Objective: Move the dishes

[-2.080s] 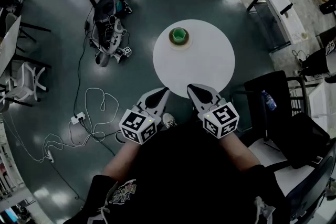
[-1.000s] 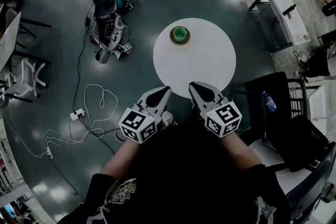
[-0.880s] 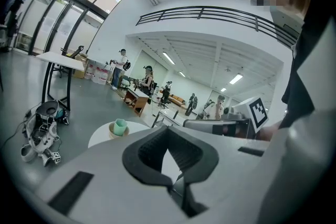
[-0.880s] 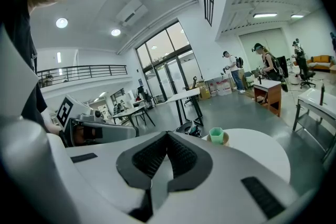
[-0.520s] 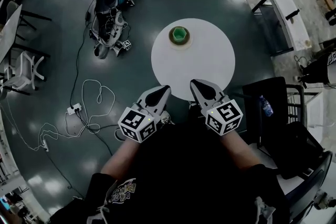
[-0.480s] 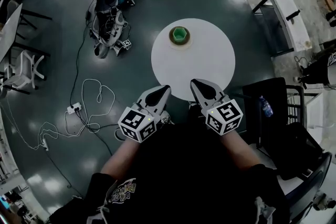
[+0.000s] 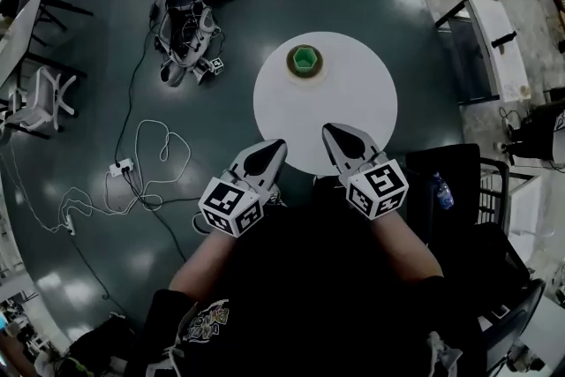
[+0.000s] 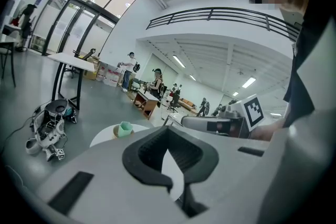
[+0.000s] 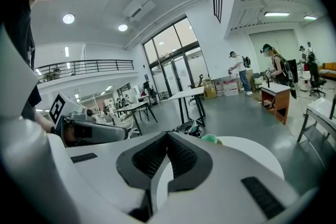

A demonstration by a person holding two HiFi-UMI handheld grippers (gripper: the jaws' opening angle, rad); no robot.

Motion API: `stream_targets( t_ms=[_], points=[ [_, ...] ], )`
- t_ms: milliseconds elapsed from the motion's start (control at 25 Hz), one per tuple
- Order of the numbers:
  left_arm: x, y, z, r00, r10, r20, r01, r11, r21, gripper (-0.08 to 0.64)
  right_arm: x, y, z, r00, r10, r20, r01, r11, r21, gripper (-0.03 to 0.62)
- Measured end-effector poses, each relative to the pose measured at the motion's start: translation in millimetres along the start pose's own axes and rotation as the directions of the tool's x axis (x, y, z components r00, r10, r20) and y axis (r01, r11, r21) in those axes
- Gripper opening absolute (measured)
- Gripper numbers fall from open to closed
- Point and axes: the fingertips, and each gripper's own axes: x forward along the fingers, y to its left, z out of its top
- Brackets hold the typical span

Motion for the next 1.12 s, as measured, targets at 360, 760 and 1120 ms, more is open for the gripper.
stream_targets(
  t_ms=[360, 760, 1120],
  points=[
    [24.6, 18.1, 0.2, 0.996, 0.083, 0.030, -0.084, 0.996, 0.013, 0.006, 25.6, -35.5, 2.8, 0.999, 0.024, -0.031, -0.025, 0.999, -0.035, 0.021],
    [51.3, 41.2, -5.8, 0.975, 0.209, 0.082, -0.213, 0.976, 0.046, 0.005, 62.6, -70.2, -5.4, 0.998, 0.041, -0.050, -0.043, 0.998, -0.050, 0.021],
    [77.1, 58.0, -24.8, 0.953, 0.290, 0.083, -0.294, 0.955, 0.045, 0.006, 87.1, -102.1, -22.0, 0.998, 0.022, -0.051, -0.026, 0.997, -0.067, 0.021]
  ],
)
